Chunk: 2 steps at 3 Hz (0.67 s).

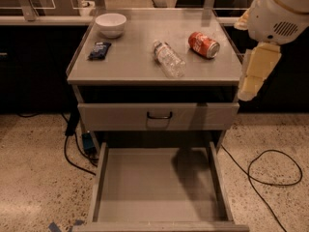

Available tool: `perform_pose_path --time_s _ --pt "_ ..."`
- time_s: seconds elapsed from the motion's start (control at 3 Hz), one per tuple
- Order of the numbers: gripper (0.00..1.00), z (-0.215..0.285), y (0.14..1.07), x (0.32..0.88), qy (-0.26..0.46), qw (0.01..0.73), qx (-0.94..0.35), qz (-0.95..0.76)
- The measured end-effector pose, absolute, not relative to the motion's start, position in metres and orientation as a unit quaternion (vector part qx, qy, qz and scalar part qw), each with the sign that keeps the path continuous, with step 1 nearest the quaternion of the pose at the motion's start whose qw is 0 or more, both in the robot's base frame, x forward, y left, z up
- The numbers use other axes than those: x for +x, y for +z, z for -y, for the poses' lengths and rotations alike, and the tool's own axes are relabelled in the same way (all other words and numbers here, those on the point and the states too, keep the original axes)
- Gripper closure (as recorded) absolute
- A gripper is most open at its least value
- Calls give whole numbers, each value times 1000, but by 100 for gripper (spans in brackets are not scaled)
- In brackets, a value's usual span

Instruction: Place water bottle into middle drawer

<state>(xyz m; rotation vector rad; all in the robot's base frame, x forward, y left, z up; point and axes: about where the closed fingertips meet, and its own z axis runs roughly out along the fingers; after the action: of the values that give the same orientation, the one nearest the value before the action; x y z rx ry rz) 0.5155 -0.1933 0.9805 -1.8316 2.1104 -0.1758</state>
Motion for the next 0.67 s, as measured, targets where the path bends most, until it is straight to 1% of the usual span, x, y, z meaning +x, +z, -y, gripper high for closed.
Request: perform_pose_path --time_s 0.33,0.67 --pt "0 188 982 537 -80 147 -676 -718" --pt "0 175 981 546 -127 101 -714 -681"
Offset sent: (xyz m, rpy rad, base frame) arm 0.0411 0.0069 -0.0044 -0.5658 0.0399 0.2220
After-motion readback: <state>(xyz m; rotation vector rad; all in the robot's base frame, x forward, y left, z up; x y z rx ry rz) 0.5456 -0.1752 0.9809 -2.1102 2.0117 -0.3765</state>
